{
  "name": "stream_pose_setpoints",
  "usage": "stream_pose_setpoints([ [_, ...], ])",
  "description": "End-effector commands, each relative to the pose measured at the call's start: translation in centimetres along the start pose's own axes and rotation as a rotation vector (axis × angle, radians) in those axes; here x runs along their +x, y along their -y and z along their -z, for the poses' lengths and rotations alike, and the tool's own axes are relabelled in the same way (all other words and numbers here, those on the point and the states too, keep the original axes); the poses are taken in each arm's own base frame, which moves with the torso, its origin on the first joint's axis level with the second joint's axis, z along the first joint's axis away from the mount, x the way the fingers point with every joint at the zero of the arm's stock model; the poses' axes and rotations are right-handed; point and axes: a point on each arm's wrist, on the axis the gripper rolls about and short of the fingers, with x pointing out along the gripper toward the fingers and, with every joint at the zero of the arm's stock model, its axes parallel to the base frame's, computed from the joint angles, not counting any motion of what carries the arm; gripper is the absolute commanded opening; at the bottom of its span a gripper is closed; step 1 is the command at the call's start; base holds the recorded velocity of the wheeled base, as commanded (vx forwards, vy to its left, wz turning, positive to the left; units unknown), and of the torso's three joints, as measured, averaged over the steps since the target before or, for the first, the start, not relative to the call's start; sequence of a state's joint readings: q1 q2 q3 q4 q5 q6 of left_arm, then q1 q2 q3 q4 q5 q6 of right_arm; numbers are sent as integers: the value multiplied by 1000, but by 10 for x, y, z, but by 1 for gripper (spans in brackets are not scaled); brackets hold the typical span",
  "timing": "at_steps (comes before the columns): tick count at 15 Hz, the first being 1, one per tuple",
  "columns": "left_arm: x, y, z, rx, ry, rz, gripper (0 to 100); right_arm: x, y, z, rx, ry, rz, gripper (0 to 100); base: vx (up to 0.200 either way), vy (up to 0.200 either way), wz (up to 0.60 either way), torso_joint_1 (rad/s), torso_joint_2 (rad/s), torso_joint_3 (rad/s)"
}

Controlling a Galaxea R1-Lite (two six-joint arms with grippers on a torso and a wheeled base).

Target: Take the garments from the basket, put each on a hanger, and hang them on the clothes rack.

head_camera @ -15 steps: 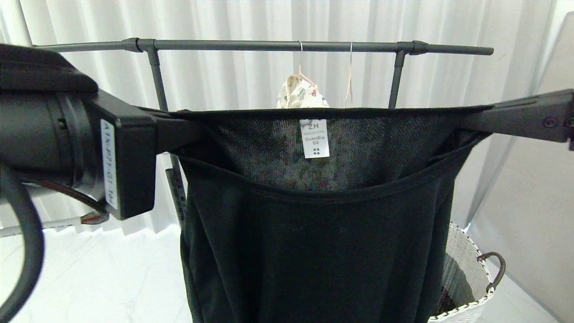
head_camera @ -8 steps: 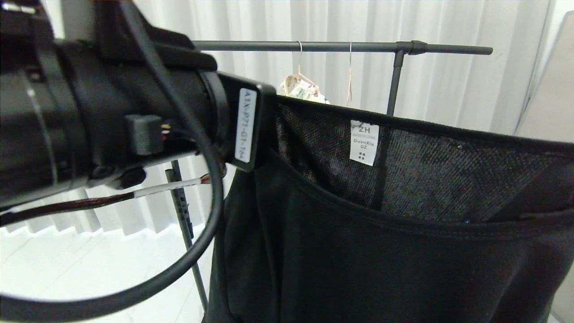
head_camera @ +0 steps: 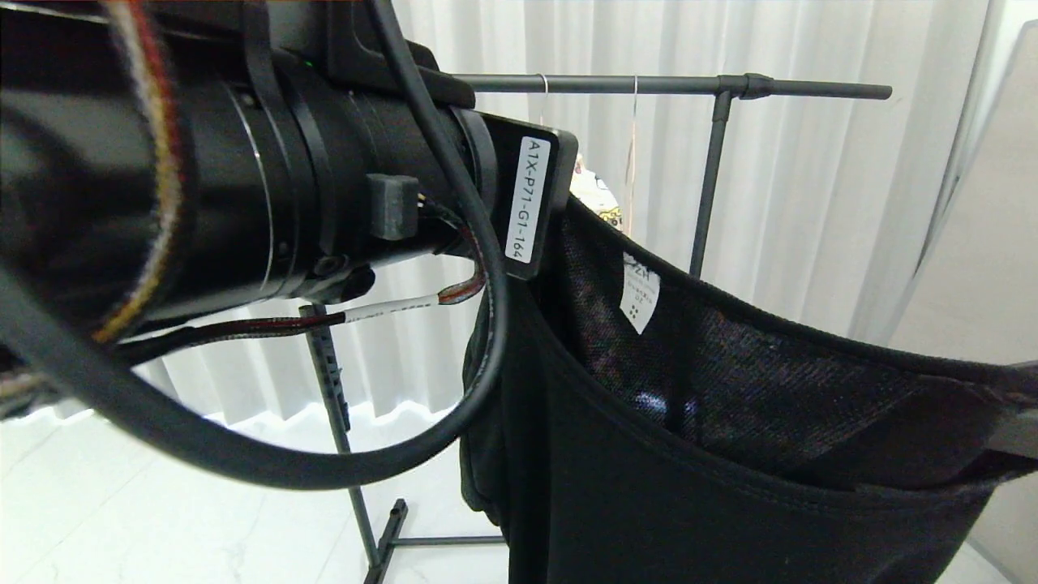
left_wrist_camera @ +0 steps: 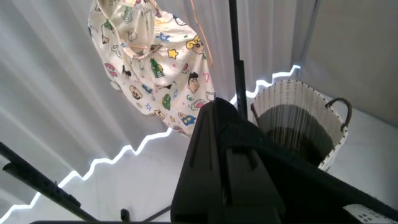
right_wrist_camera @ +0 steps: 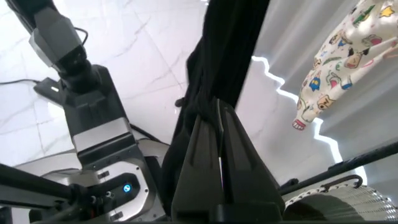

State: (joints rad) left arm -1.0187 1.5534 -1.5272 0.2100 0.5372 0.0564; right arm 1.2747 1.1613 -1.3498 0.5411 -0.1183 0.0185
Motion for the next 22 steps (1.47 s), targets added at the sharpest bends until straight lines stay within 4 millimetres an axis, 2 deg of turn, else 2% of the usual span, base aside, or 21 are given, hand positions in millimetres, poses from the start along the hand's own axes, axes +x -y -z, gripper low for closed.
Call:
stream_pose_setpoints([
  [1,-7,-4,3,1,-1,0,0,0,1,1,3,-2,6,0,0,0,0,0,0,0],
  [3,-23,-13,15,4,-20,0,0,-4,6,1,14,5,50,0,0,0,0,0,0,0],
  [4,-43,-23,31,15,-36,4,0,-4,14,3,33,4,141,0,0,0,0,0,0,0],
  [6,-60,-30,46,24,-48,14,0,1,30,-2,74,40,253,0,0,0,0,0,0,0],
  [9,-81,-19,60,61,-44,124,0,39,51,-21,104,154,342,0,0,0,0,0,0,0],
  [12,-88,-6,68,39,-59,203,0,72,56,-29,100,177,337,0,0,0,0,0,0,0],
  [13,-89,-2,78,30,-87,220,0,83,58,-33,98,187,323,0,0,0,0,0,0,0],
  [14,-93,-5,89,32,-107,249,0,88,58,-35,96,195,302,0,0,0,0,0,0,0],
  [17,-124,-28,111,-3,-95,585,0,95,59,-38,92,195,261,0,0,0,0,0,0,0],
  [19,-122,-34,117,-18,-107,542,0,95,59,-38,92,193,261,0,0,0,0,0,0,0],
  [22,-119,-33,112,23,-88,535,0,96,58,-38,88,192,238,0,0,0,0,0,0,0],
])
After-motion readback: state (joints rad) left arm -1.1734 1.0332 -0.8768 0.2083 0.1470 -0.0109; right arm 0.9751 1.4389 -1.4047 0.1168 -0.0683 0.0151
